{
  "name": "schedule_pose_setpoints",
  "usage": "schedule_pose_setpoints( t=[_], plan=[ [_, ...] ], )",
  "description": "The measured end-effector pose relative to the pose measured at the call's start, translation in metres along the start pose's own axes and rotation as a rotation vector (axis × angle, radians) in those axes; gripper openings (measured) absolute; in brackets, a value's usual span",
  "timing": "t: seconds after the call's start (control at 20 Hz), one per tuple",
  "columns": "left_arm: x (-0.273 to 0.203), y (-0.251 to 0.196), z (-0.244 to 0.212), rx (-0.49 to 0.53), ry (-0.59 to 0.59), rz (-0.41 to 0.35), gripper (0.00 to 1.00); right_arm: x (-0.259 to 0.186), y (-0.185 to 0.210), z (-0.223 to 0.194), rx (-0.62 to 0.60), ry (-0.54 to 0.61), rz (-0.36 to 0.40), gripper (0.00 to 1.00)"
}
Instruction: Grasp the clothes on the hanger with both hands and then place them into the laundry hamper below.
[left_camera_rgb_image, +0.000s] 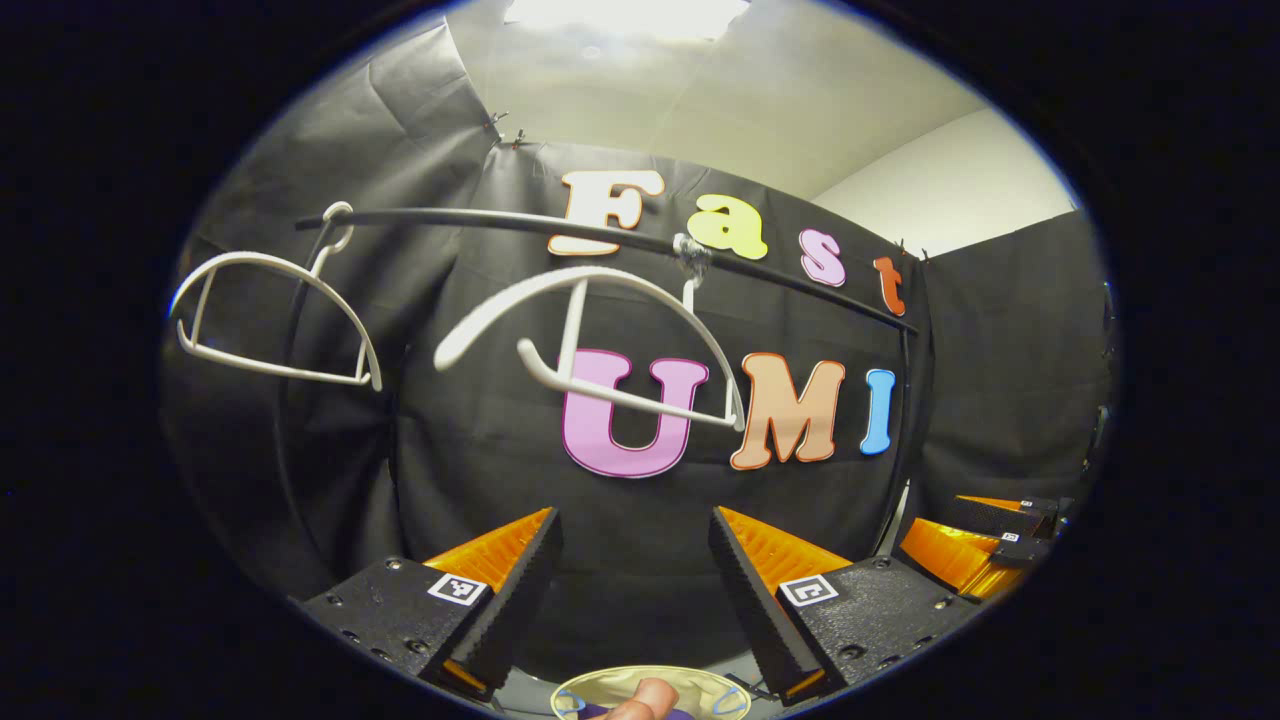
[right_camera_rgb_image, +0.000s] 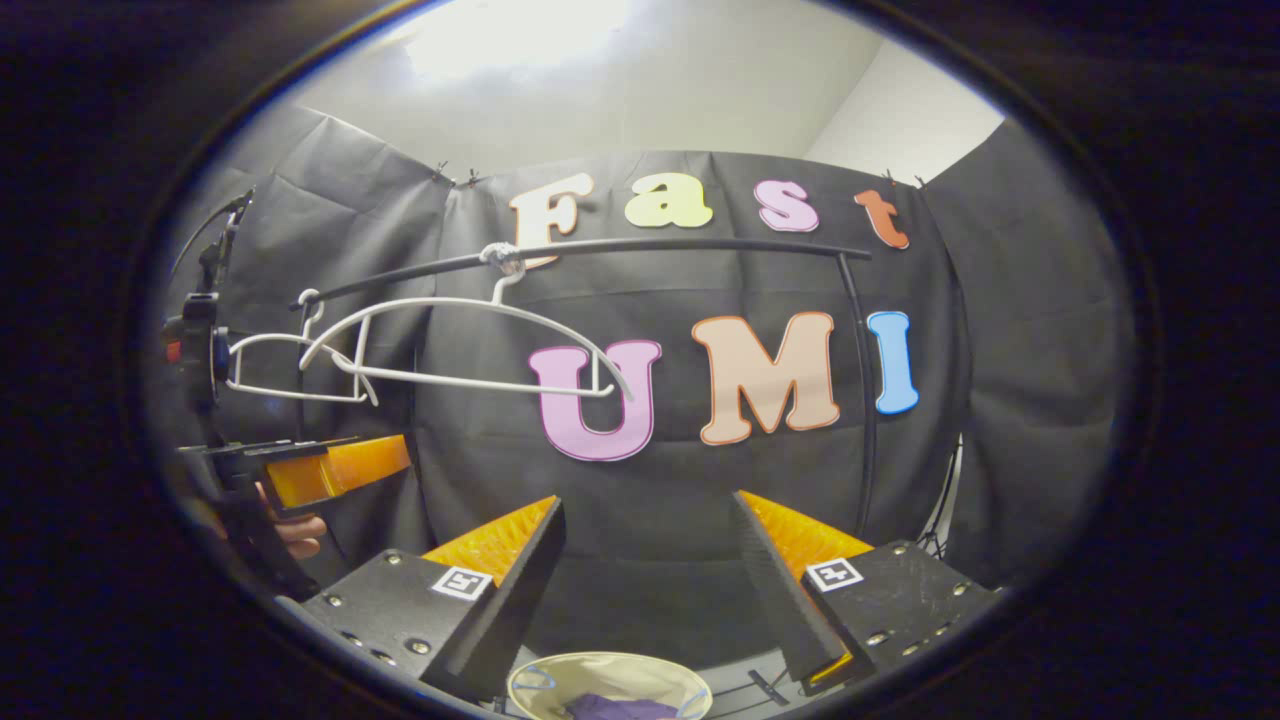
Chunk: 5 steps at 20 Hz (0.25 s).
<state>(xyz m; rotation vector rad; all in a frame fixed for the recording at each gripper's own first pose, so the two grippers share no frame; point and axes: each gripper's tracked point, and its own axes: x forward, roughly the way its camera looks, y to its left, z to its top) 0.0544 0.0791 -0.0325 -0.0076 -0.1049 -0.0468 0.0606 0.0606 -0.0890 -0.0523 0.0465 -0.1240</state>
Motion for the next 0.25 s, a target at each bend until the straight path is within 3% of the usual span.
schedule_pose_setpoints(
  t=[0.15, 0.25],
  plan=[
    [-0.006, 0.003, 0.011, 0.0, 0.01, 0.009, 0.85, -0.005, -0.007, 0.019, 0.022, -0.027, -0.006, 0.94],
    [-0.007, 0.006, 0.019, -0.011, -0.009, 0.017, 0.9, -0.011, -0.01, 0.031, 0.045, -0.055, -0.008, 0.98]
  ],
)
